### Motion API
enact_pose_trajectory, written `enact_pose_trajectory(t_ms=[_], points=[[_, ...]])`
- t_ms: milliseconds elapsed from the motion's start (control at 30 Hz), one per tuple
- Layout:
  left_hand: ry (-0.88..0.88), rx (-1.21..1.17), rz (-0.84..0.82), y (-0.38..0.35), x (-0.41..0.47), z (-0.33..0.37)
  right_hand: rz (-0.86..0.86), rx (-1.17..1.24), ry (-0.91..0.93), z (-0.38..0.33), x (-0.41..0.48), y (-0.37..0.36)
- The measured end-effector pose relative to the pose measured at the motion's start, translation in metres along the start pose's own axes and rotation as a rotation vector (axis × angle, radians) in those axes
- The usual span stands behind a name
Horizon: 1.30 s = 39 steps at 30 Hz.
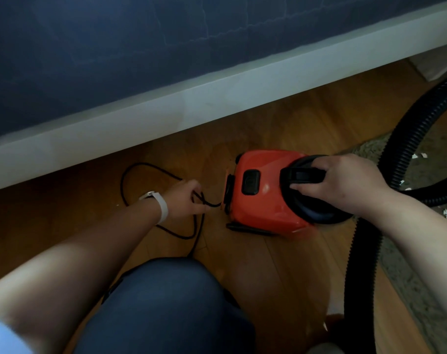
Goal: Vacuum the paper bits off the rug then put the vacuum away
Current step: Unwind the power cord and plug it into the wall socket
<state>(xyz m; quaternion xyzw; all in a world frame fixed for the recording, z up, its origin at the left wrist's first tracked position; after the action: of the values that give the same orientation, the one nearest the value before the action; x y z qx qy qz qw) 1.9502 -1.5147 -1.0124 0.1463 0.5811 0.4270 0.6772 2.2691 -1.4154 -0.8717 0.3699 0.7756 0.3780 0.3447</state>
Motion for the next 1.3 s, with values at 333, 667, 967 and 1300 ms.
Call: enact_pose_trajectory(t_ms=[333,667,967,1300], points=[[-0.121,0.133,-0.082,-0.018,0.001,0.015,0.028,0.070,0.018,0.004,-0.002,0.005],[-0.013,0.139,0.144,-0.007,0.004,0.006,0.027,0.044,0.006,0.012,-0.003,0.006],[0.335,-0.328,0.384,0.012,0.014,0.007,0.016,0.057,0.016,0.012,-0.003,0.008],[-0.095,-0.863,0.280,0.047,-0.004,0.032,-0.005,0.025,0.034,0.019,0.004,-0.002]])
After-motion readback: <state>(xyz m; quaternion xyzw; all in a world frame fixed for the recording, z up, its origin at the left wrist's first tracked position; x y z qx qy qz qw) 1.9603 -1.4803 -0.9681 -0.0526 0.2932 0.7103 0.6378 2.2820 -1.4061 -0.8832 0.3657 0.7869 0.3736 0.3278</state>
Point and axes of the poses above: each hand's wrist, its own x-axis towards the middle knuckle, its own y-axis out of the back of the hand, z = x × y, the point moved 2 cm from there along x, towards the middle knuckle, and after that the axes turned 11 degrees about x, right-handed, at the moved point
